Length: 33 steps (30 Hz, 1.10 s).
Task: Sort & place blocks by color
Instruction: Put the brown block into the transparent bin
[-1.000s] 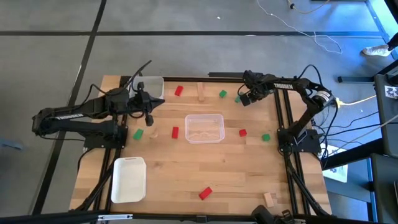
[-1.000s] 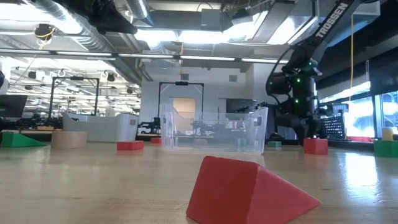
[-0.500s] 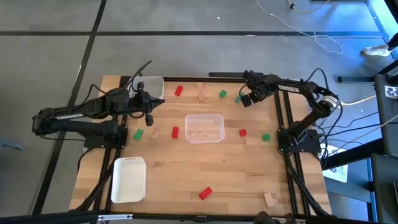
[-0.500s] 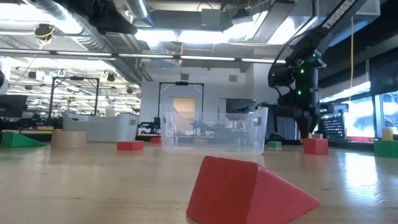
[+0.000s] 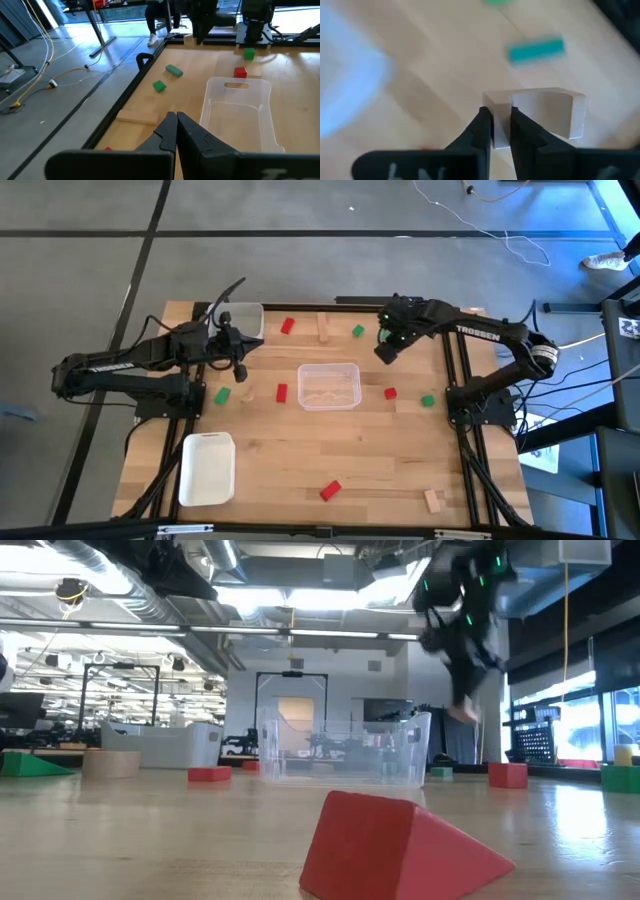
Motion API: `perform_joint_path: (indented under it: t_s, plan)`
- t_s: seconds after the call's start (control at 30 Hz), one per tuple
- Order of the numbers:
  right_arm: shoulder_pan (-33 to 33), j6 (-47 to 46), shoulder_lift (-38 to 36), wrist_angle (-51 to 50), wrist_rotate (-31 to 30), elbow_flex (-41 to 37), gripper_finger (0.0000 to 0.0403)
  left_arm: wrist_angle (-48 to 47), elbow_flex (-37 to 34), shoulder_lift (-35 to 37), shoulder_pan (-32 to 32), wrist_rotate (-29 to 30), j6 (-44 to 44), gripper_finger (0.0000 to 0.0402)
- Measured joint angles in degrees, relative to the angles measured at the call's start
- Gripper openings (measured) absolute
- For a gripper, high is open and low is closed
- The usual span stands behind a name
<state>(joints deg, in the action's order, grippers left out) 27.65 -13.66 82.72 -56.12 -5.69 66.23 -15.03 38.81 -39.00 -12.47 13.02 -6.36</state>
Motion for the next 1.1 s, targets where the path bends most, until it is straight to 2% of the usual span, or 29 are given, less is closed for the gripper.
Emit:
perform_joint_path:
  t_s: [0.23, 0.4, 0.53, 0.8, 1.0, 1.1]
  plan:
    - [-10.3, 7.9, 0.1, 0.2, 4.9, 13.2, 0.0042, 0.0, 0.0, 0.0, 0.0, -0.1, -0.2, 0.0000]
    - [-17.2, 15.8, 0.6, 0.2, 5.6, 15.6, 0.0042, 0.0, 0.0, 0.0, 0.0, -0.2, -0.2, 0.0000]
    - [-21.0, 17.3, 3.5, 0.6, 6.0, 15.6, 0.0042, -0.9, 0.0, 0.0, 0.0, -0.2, -2.1, 0.0000]
    - [-22.3, 17.0, 12.7, 3.0, 6.4, 15.6, 0.0042, -4.0, 0.0, 0.0, 0.0, -1.3, -5.8, 0.0000]
    - [-21.2, 17.4, 19.8, 6.2, 10.1, 15.6, 0.0042, -6.7, 0.0, -0.4, 0.0, -10.3, -3.9, 0.0000]
    - [-20.8, 18.5, 22.7, 6.4, 10.3, 15.6, 0.0042, -7.9, 0.0, -1.6, 0.0, -12.9, -1.3, 0.0000]
